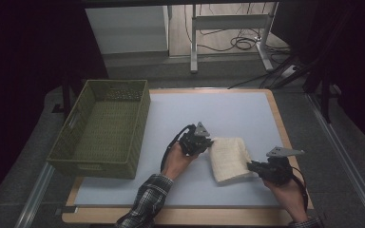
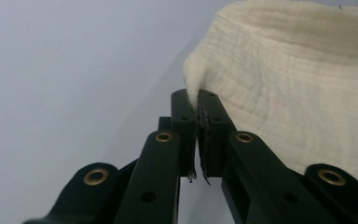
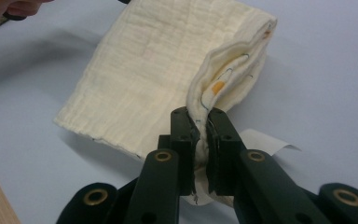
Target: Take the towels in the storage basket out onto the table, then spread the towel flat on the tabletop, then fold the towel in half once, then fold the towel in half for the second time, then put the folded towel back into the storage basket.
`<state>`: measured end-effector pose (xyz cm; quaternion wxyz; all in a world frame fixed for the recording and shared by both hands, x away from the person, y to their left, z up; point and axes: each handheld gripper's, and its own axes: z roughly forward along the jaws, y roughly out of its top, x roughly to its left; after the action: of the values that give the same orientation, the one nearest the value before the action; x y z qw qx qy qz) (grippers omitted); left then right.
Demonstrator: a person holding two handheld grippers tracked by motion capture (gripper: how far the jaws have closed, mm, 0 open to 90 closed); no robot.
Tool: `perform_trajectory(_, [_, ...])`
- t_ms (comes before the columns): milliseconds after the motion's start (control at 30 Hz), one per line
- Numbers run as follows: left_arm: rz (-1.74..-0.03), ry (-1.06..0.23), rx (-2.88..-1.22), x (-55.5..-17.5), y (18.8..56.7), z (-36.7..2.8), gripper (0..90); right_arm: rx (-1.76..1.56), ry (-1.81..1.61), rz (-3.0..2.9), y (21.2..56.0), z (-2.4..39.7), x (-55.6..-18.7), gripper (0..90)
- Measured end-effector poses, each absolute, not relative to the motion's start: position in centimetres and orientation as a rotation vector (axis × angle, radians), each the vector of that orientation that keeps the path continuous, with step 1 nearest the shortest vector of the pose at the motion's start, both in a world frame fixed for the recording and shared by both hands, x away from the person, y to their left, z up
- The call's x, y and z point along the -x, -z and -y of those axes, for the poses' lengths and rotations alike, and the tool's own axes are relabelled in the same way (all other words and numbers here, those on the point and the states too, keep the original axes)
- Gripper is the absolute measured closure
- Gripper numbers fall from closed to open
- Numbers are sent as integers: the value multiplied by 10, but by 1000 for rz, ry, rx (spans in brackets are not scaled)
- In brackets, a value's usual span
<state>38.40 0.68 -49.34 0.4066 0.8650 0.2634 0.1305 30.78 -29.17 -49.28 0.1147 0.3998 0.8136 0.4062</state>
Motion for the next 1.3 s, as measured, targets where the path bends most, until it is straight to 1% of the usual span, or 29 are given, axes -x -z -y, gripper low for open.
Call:
perform_trajectory(467, [-700, -357, -2176, -385, 481, -31, 862, -1115, -1256, -2404, 482, 268, -316, 824])
perform_trajectory(700, [-733, -399, -2162, -384, 463, -52, 861, -1057, -1283, -2418, 473, 244, -322, 825])
perform_trajectory(1067, [-768, -447, -2141, -382, 448, -75, 861, -988, -1285, -2451, 462, 211, -330, 824])
perform_trajectory(1300, [-790, -483, -2124, -381, 431, -95, 861, -940, -1294, -2467, 455, 189, -337, 824])
